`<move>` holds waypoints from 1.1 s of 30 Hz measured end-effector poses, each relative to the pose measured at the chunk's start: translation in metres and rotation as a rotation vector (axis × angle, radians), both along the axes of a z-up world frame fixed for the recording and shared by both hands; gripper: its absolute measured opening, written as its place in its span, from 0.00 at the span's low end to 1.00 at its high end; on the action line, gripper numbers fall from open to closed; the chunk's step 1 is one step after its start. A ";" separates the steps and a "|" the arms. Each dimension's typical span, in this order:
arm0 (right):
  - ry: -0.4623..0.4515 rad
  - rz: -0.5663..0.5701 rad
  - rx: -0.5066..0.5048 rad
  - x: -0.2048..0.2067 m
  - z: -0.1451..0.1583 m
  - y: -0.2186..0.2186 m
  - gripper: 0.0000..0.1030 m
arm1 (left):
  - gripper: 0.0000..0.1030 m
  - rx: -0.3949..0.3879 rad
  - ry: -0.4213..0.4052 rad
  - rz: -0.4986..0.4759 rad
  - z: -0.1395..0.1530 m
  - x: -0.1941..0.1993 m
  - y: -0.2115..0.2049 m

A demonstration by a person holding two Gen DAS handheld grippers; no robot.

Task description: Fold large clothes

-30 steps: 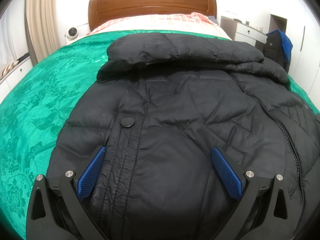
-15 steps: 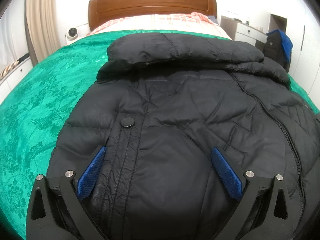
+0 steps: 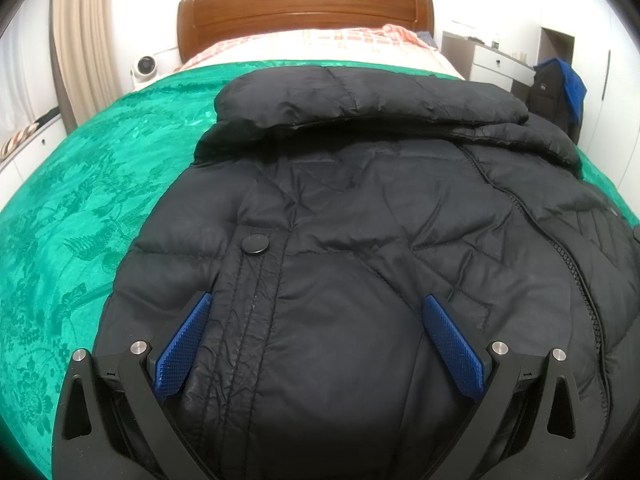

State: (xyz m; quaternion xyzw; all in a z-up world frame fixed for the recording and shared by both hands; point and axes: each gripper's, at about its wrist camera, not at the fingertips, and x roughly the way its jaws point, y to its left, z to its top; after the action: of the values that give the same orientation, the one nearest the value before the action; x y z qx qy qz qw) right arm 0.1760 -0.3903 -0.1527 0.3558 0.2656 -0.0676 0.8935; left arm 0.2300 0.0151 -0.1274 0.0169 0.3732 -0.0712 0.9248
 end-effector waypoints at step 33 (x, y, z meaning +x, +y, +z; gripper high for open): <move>0.411 0.390 -0.037 -0.106 0.033 -0.002 0.96 | 0.97 -0.086 0.344 0.029 0.003 -0.101 0.137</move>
State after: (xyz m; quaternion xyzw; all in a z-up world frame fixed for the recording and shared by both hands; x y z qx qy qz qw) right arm 0.0699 -0.3928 -0.1194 0.2605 0.5034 0.0301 0.8233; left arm 0.1286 0.1521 -0.1241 -0.0407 0.5229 -0.0755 0.8481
